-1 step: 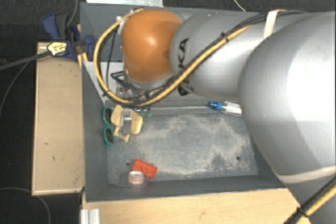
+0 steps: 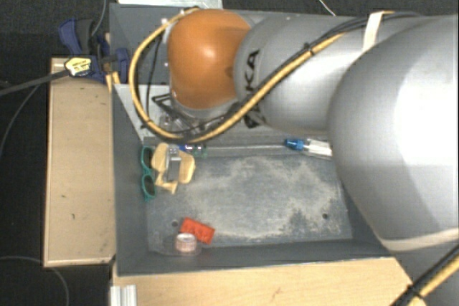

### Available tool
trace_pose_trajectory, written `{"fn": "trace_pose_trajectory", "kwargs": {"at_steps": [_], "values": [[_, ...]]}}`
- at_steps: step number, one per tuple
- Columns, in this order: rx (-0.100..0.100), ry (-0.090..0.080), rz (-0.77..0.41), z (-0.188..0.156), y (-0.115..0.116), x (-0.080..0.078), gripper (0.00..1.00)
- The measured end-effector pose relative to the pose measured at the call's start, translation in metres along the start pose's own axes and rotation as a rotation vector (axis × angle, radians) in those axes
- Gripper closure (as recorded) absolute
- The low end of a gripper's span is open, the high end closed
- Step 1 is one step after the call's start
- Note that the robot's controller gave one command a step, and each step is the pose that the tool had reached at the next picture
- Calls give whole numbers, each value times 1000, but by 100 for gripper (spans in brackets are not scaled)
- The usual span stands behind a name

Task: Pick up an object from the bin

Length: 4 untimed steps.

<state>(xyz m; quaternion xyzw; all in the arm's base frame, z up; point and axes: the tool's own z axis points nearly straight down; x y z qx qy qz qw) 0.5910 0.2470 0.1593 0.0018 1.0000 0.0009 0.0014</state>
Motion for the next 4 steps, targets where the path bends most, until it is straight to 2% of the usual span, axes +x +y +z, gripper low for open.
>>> {"fn": "trace_pose_trajectory", "kwargs": {"at_steps": [1, 2, 3, 4], "values": [[4, 10, -36, 72, -53, 2, 0], [-1, -3, -211, 56, -54, 2, 0], [-1, 1, -173, 86, -28, 1, 0], [-3, -20, -326, 82, -27, -2, 100]]}}
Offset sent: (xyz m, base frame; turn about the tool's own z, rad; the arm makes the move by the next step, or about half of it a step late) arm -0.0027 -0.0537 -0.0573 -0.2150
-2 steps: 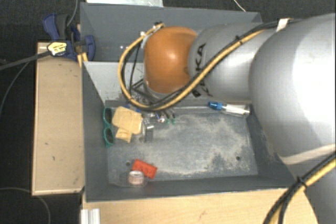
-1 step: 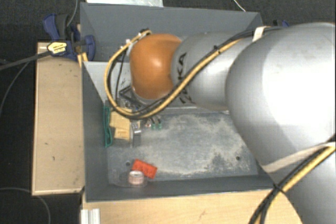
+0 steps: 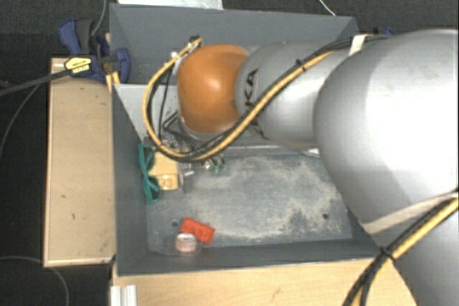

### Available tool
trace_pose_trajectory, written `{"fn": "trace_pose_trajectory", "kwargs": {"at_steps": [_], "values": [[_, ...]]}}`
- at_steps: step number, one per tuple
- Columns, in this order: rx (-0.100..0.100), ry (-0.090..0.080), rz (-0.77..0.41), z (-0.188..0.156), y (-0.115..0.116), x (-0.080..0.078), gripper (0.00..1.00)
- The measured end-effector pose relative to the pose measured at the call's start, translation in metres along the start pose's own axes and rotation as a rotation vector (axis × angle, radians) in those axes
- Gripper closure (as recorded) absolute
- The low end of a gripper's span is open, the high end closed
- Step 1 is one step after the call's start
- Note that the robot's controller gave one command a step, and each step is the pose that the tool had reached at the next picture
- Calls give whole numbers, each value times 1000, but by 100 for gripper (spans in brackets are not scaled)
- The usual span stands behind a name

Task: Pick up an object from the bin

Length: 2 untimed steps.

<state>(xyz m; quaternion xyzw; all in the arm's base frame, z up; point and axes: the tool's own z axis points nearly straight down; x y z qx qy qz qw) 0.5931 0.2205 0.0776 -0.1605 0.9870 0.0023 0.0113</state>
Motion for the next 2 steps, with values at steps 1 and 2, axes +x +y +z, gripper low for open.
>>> {"fn": "trace_pose_trajectory", "kwargs": {"at_steps": [1, 2], "values": [[0, 0, 3, 0, 0, 0, 100], [3, -5, -12, -25, 9, 2, 100]]}}
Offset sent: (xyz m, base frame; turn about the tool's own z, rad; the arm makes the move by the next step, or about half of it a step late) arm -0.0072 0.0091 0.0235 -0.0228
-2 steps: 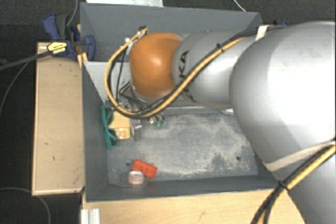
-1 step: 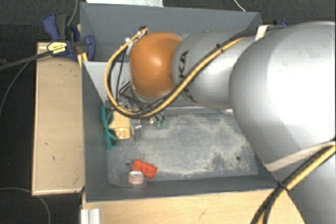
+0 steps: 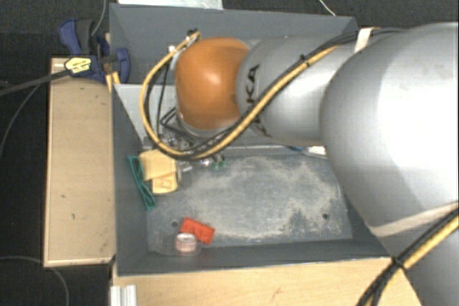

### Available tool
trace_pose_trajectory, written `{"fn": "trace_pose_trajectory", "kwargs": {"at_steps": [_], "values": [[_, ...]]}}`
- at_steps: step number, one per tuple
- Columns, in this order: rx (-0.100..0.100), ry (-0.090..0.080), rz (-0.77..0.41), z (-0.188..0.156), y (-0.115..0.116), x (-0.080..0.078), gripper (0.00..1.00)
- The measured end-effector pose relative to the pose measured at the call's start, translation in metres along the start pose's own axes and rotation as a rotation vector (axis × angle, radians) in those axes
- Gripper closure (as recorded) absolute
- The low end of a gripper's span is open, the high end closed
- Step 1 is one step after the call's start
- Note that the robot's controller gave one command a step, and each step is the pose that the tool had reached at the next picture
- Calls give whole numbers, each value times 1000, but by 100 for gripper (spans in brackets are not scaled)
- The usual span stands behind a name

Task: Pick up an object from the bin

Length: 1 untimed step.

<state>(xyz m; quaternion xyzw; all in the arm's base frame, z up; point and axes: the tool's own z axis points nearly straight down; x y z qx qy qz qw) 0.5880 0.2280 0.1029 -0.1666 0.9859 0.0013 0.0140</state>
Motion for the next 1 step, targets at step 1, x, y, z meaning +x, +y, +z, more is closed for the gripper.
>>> {"fn": "trace_pose_trajectory", "kwargs": {"at_steps": [1], "values": [[-3, -3, 9, -17, -12, -1, 0]]}}
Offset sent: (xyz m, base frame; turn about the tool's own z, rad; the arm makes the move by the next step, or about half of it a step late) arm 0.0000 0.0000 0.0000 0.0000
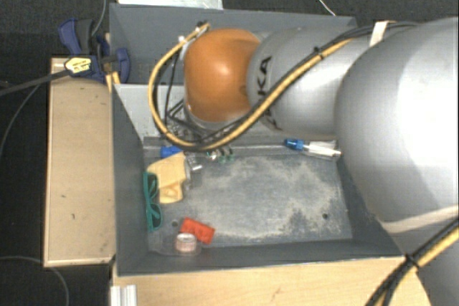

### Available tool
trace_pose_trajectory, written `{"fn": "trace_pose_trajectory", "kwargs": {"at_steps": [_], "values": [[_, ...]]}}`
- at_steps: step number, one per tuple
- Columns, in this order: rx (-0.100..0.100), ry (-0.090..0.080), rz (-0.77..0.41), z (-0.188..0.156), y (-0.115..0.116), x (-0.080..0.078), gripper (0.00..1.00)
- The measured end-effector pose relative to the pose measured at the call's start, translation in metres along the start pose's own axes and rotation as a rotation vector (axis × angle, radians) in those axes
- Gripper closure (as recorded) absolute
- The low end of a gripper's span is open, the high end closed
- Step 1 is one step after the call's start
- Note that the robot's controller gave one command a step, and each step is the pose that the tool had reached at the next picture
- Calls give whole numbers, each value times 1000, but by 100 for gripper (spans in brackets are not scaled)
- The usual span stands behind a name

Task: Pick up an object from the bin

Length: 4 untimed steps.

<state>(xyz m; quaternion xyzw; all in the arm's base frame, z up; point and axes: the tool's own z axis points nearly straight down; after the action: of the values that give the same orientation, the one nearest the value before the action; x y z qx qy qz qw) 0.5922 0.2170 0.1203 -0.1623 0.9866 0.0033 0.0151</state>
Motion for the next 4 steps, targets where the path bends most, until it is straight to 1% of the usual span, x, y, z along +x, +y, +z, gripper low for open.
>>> {"fn": "trace_pose_trajectory", "kwargs": {"at_steps": [1, 2, 3, 4], "values": [[-1, 2, 1, 1, 1, 0, 0], [0, -1, -242, 48, 5, 10, 0], [8, -1, -241, 47, 17, 11, 100], [8, -1, -241, 47, 17, 11, 100]]}}
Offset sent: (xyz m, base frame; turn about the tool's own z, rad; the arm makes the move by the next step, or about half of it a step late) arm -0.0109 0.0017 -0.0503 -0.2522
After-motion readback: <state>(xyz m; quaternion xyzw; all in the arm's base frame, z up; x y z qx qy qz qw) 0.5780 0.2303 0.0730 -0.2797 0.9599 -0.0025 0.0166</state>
